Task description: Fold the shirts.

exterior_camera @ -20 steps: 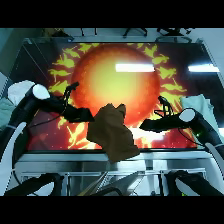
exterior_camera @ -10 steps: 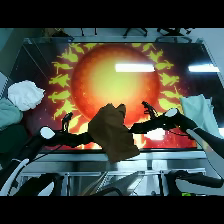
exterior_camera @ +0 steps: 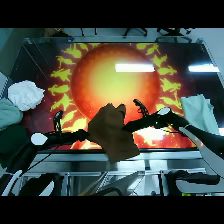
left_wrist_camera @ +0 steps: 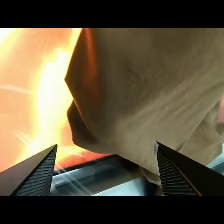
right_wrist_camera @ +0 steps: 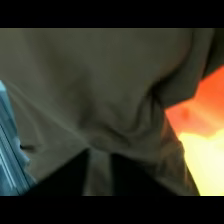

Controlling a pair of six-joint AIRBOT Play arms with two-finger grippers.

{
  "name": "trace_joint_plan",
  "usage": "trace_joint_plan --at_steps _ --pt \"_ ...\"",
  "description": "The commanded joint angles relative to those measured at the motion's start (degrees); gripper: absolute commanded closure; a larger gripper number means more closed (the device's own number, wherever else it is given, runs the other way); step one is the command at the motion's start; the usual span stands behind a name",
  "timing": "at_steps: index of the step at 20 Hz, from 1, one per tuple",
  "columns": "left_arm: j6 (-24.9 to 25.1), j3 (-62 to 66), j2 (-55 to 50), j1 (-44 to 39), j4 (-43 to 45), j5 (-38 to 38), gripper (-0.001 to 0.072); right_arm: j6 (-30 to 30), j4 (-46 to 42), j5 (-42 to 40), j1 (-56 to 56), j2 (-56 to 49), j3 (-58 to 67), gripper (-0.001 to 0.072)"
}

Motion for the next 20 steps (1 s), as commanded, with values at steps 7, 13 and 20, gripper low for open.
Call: trace_joint_plan --at_steps 7,13,20 --pt "1.1 -0.1 1.4 6.9 0.2 -8.0 0.0031 0.1 -12.1 1.1 -2.7 -3.8 2.1 0.0186" --pt "2.5 -0.1 -4.1 6.9 -0.2 -8.7 0.0032 -3.4 -5.1 3.1 -1.1 -6.4 2.1 0.0589" --pt "4.0 -0.1 -8.9 6.9 -0.3 -7.3 0.0032 -0.7 2.9 11.1 -1.1 4.4 14.1 0.0696"
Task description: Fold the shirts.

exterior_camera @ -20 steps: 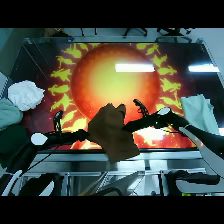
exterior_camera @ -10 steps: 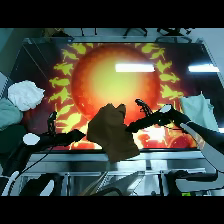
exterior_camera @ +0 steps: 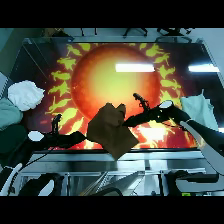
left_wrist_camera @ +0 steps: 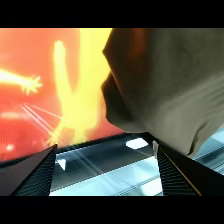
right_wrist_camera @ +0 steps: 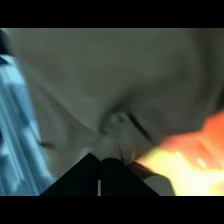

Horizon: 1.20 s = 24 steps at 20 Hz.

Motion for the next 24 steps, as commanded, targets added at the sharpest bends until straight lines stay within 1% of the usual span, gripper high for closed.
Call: trace_joint_plan --at_steps 1,2,3,6,8,10,11,14,15,18,19,20,21,22,24 --pt "0.6 0.0 -2.1 0.1 -0.1 1.0 0.0032 2.1 2.7 3.7 -0.3 8.1 9.2 0.0696" --pt "0.6 0.0 -1.9 0.1 -0.2 1.5 0.0032 2.6 2.4 3.4 -0.8 10.5 12.0 0.0696" --pt "1.7 0.0 -1.2 0.1 -1.9 2.4 0.0032 4.6 0.9 2.5 -1.7 12.7 14.3 0.0696" --pt "6.9 0.0 2.3 -0.4 -12.5 7.0 0.0032 9.3 -5.1 1.4 -4.2 16.6 16.2 0.0695" --pt "7.0 0.0 3.0 -3.5 -16.0 11.2 0.0032 12.1 -9.5 2.8 -4.5 16.7 16.1 0.0696" --pt "7.2 0.0 0.3 -9.7 -19.6 15.8 0.0032 12.5 -10.1 3.9 -4.5 15.8 16.1 0.0696" --pt "8.7 0.0 -2.2 -13.9 -23.4 18.7 0.0032 12.5 -10.1 3.9 -4.5 15.2 16.1 0.0696" --pt "17.4 0.9 -10.8 -26.6 -37.8 26.7 0.0032 12.4 -10.1 3.8 -4.5 14.2 16.1 0.0696" --pt "19.2 2.1 -14.0 -29.9 -40.1 26.9 0.0033 12.4 -10.1 3.8 -4.5 14.0 16.1 0.0696" --pt "20.3 7.9 -22.0 -38.4 -40.4 25.5 0.0033 12.4 -10.1 3.7 -4.5 13.8 16.1 0.0696" --pt "21.2 10.1 -24.2 -40.2 -40.3 25.8 0.0071 12.4 -10.2 3.7 -4.5 13.8 16.1 0.0696" --pt "21.3 11.9 -25.8 -41.1 -40.2 26.1 0.0244 12.4 -10.1 3.8 -4.5 13.8 16.1 0.0696" --pt "21.6 13.5 -27.4 -41.3 -39.5 26.3 0.0491 12.4 -10.1 3.9 -4.5 13.9 16.1 0.0696" --pt "21.6 14.8 -28.5 -40.7 -38.2 26.2 0.0674 12.4 -10.1 4.2 -4.5 13.8 16.1 0.0696" --pt "21.6 16.5 -29.2 -37.9 -36.9 24.2 0.0684 12.4 -10.1 4.6 -4.5 13.9 16.1 0.0696"
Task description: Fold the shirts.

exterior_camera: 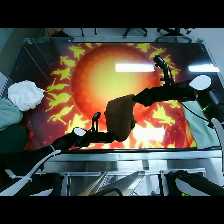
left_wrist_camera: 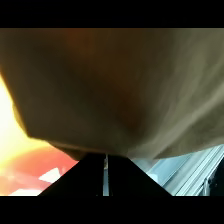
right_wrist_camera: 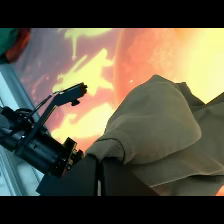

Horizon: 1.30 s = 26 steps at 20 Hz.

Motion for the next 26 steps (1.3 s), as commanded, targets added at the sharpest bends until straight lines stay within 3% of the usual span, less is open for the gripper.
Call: trace_joint_plan --at_steps 1,5,9,11,15,17,21,26 --pt "1.0 4.0 -2.5 2.7 1.2 -3.0 0.0684 0.0 -0.2 0.8 0.0 0.0 0.0 0.0696" --pt "4.2 7.5 5.3 11.1 1.2 -11.9 0.069 0.0 1.4 -0.3 -0.1 0.7 0.3 0.0696" --pt "2.2 20.6 20.6 18.3 2.3 -18.3 0.069 -4.4 12.1 -2.3 -0.1 2.7 8.3 0.0697" --pt "-5.0 32.9 26.6 21.8 11.4 -21.9 0.0691 -4.6 11.8 -4.9 -0.1 4.1 17.0 0.0696" --pt "-20.5 59.8 33.4 28.9 40.5 -30.8 0.069 -4.3 4.1 -10.1 -0.1 7.3 31.9 0.0696" --pt "-22.8 68.6 34.5 32.6 46.0 -35.4 0.069 -4.4 1.7 -12.5 -0.1 9.4 35.4 0.0696" --pt "-22.8 75.8 32.3 39.5 46.0 -47.6 0.0689 -4.1 -2.5 -13.1 -0.1 11.0 36.2 0.0696" --pt "-21.6 66.9 23.8 38.7 46.1 -54.1 0.0688 0.5 -6.5 -7.5 -0.1 1.4 32.8 0.0696"
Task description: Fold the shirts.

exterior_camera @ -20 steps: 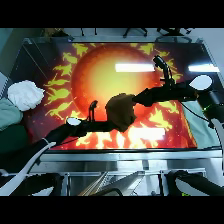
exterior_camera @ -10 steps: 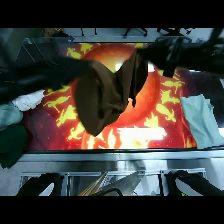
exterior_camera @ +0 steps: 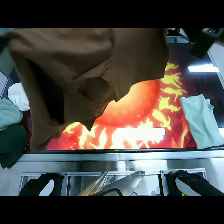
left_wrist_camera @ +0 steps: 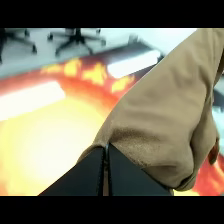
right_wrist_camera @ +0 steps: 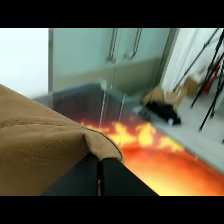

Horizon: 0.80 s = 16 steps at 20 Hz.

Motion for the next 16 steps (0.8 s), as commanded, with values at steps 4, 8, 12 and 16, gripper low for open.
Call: trace_joint_plan --at_steps 4,8,12,16 --pt "7.6 -21.5 -16.0 -4.4 1.3 4.9 0.0683 3.9 -2.4 2.6 0.0 -19.9 -11.8 0.0696" --pt "7.6 -28.2 -31.4 -3.6 0.8 19.8 0.0028 6.5 -2.3 -0.2 0.0 -35.8 -16.0 0.0696" --pt "6.4 -20.9 -41.9 1.9 0.9 10.6 0.001 8.0 -2.3 -4.0 -0.4 -43.3 -16.0 0.0544" --pt "5.2 -22.2 -41.7 6.1 0.9 -1.3 0.0011 8.0 -2.3 -1.6 -2.7 -41.0 -16.0 0.029"
